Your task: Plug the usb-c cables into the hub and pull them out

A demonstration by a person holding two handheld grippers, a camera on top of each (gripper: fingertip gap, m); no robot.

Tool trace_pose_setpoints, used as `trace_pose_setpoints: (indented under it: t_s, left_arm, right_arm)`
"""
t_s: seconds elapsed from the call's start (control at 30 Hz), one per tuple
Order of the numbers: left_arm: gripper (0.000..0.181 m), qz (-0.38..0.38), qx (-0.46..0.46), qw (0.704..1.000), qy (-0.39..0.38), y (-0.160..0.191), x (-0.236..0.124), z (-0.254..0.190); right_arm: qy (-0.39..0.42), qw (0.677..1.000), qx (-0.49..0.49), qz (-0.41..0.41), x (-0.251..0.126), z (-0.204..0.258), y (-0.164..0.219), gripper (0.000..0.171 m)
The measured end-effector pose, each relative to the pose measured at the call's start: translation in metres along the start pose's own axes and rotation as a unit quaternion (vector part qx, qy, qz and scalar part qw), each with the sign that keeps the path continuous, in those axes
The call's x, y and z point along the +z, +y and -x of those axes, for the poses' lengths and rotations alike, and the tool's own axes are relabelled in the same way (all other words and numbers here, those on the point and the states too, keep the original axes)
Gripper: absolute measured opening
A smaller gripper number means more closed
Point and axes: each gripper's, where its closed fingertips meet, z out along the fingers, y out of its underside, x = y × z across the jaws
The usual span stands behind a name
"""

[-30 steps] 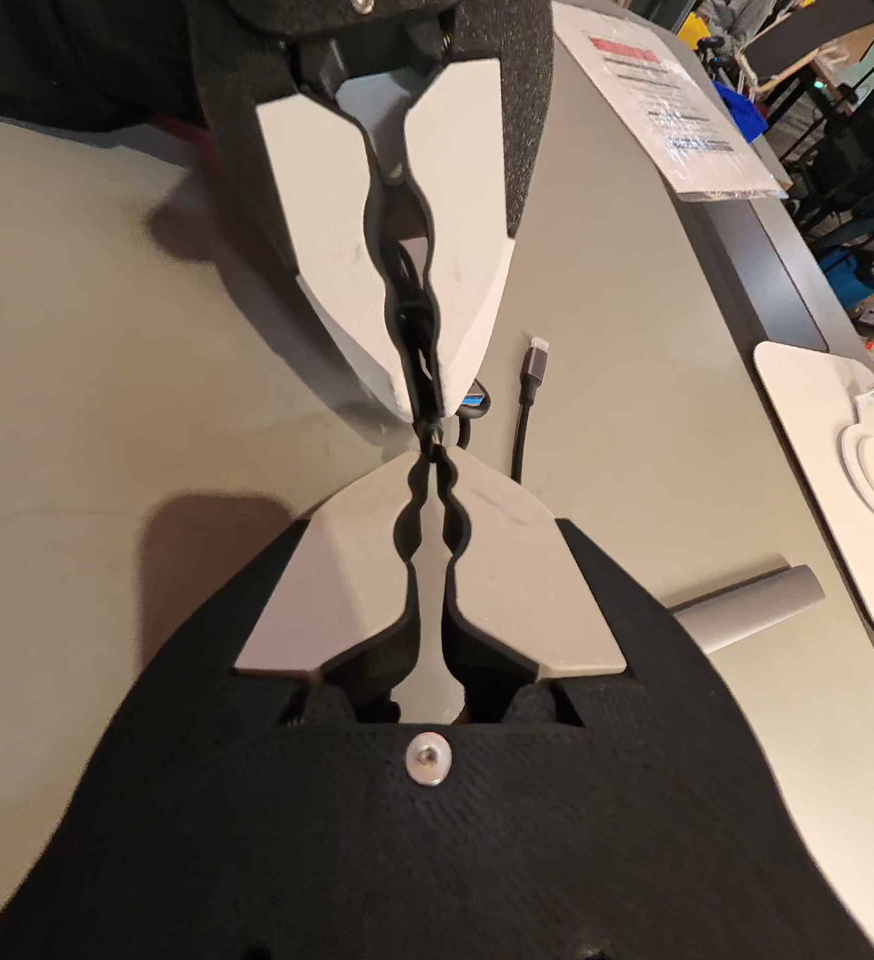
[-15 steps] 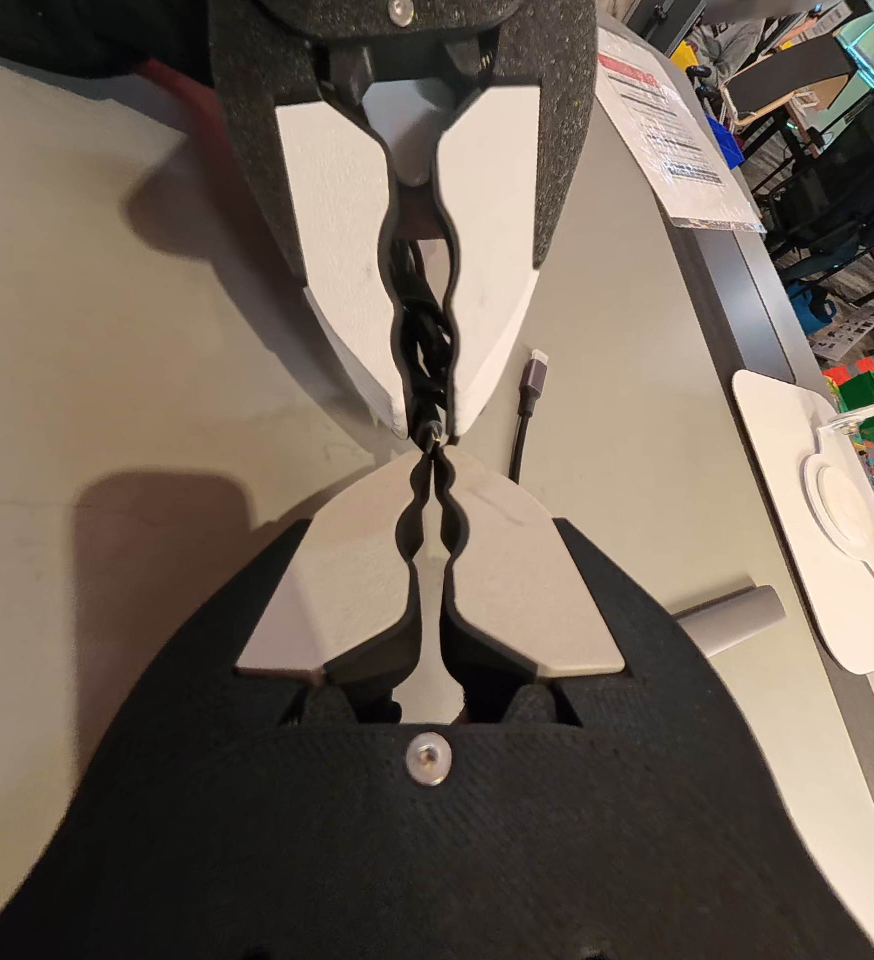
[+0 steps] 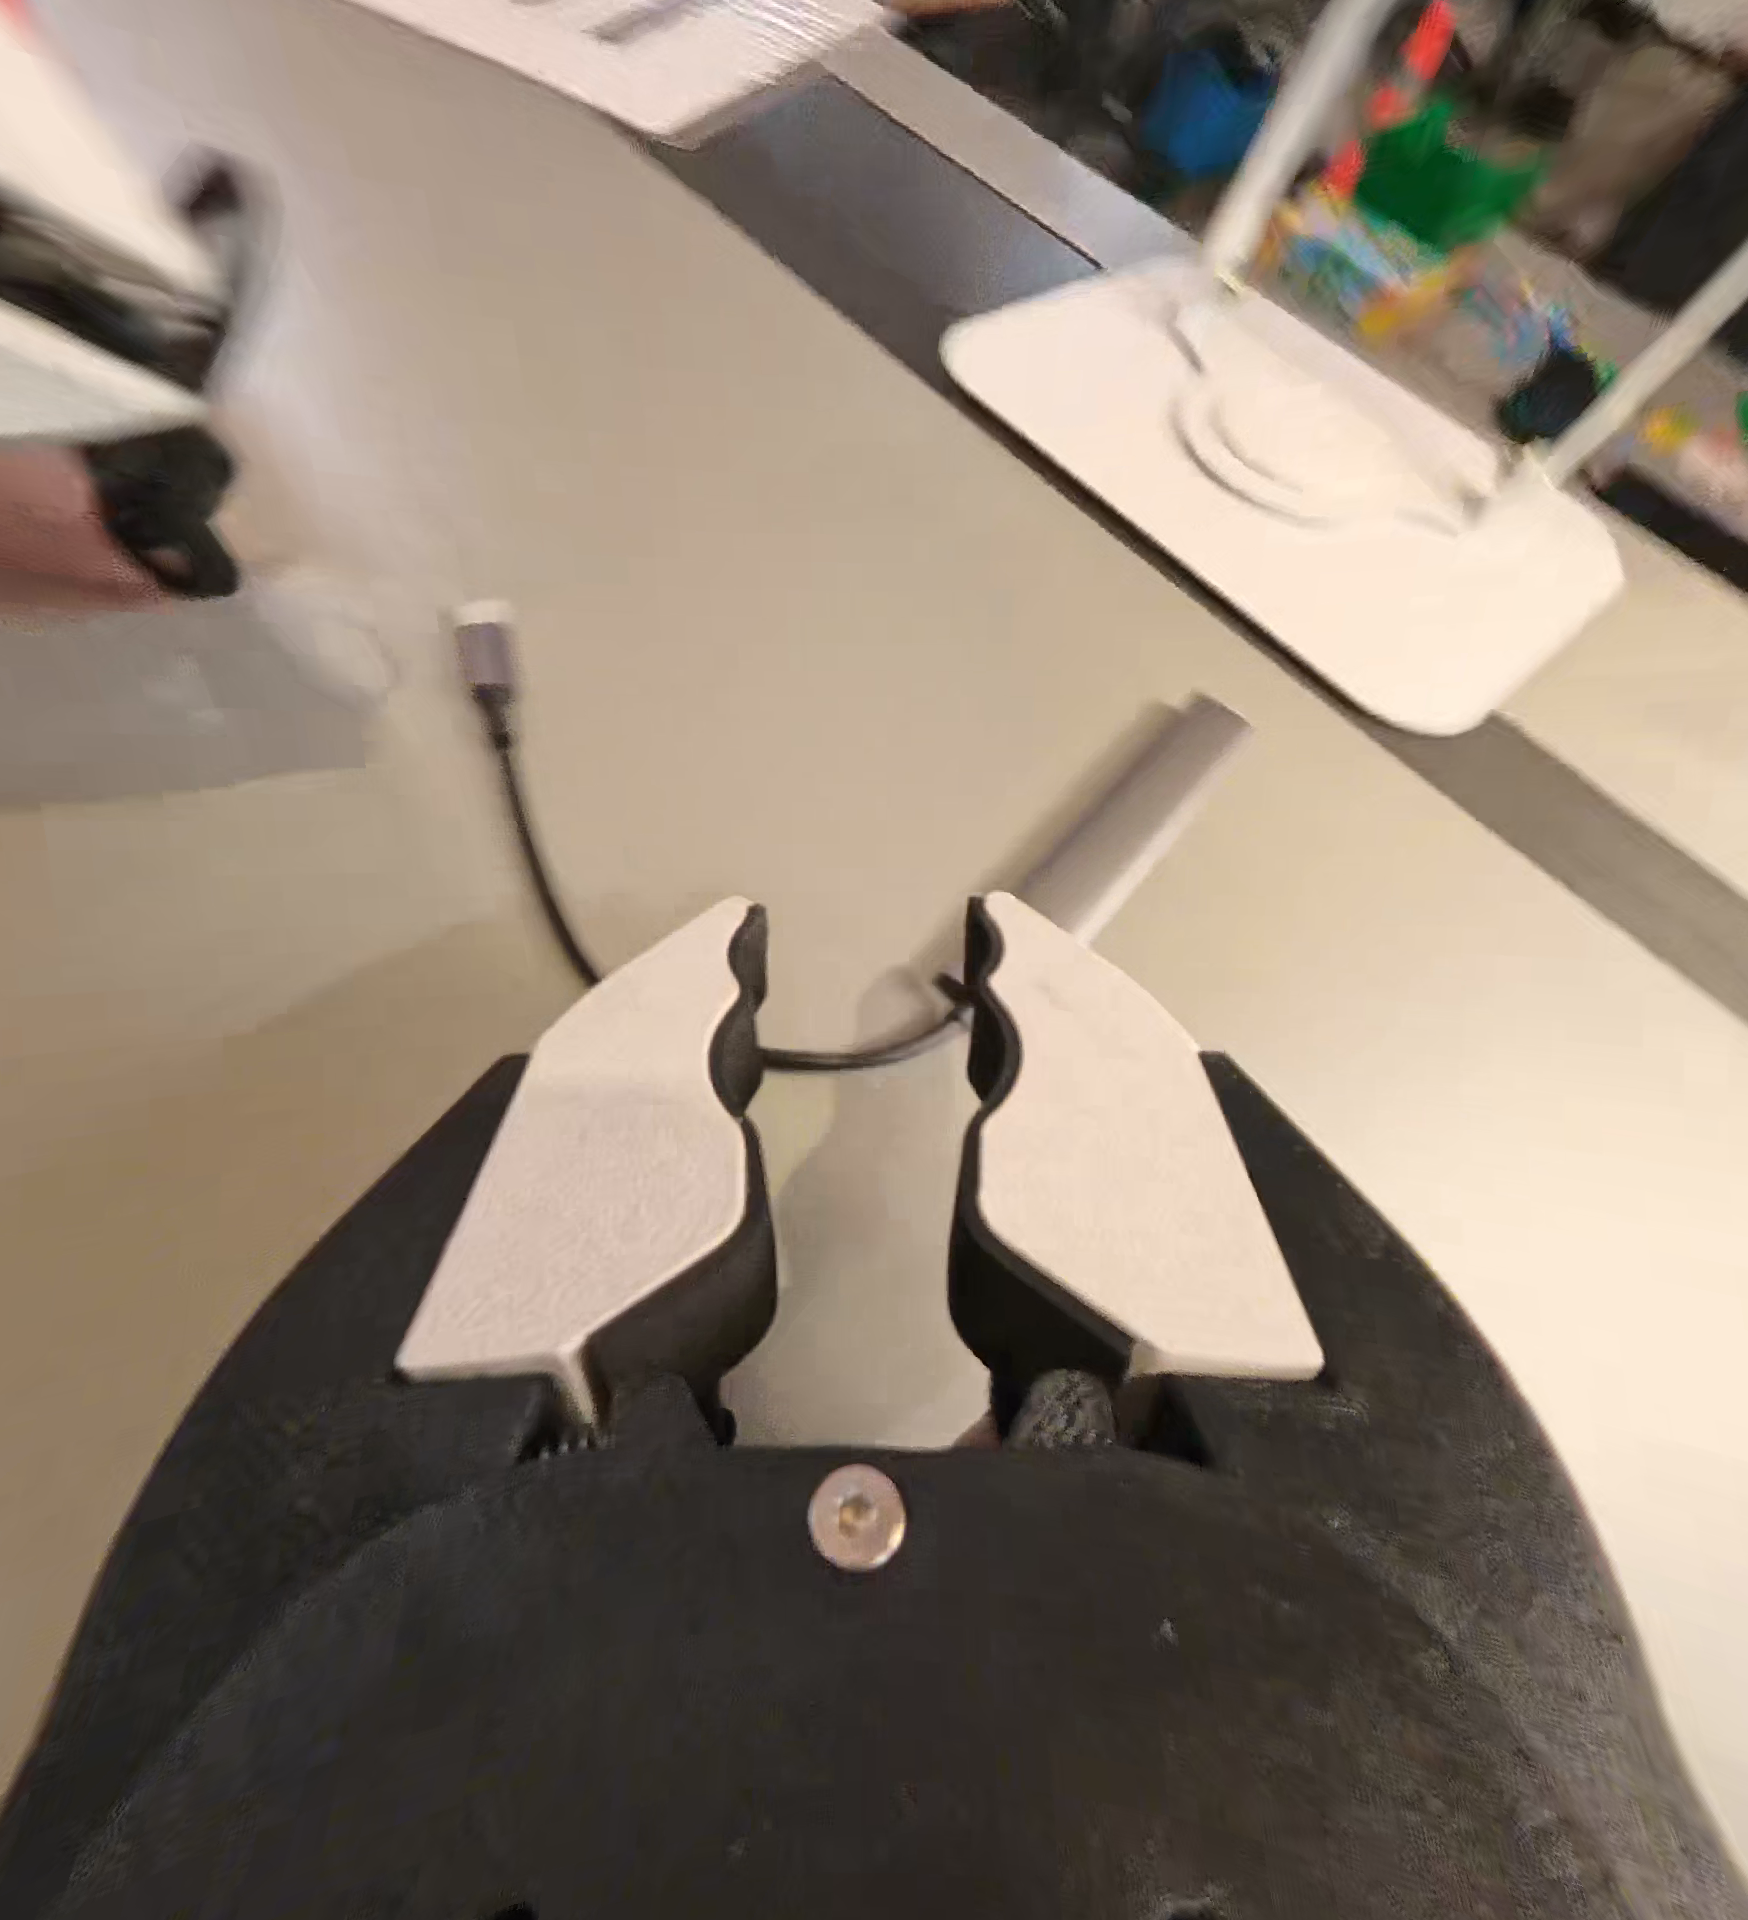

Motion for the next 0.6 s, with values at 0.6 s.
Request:
trace_pose_setpoints:
  t_s: [0.6]
  left_arm:
    - [0.008,0.115,0.101,0.978,-0.143,0.029,0.006,0.03]
  right_arm:
    - [-0.035,0.987,0.102,0.118,0.049,-0.017,0.013,0.024]
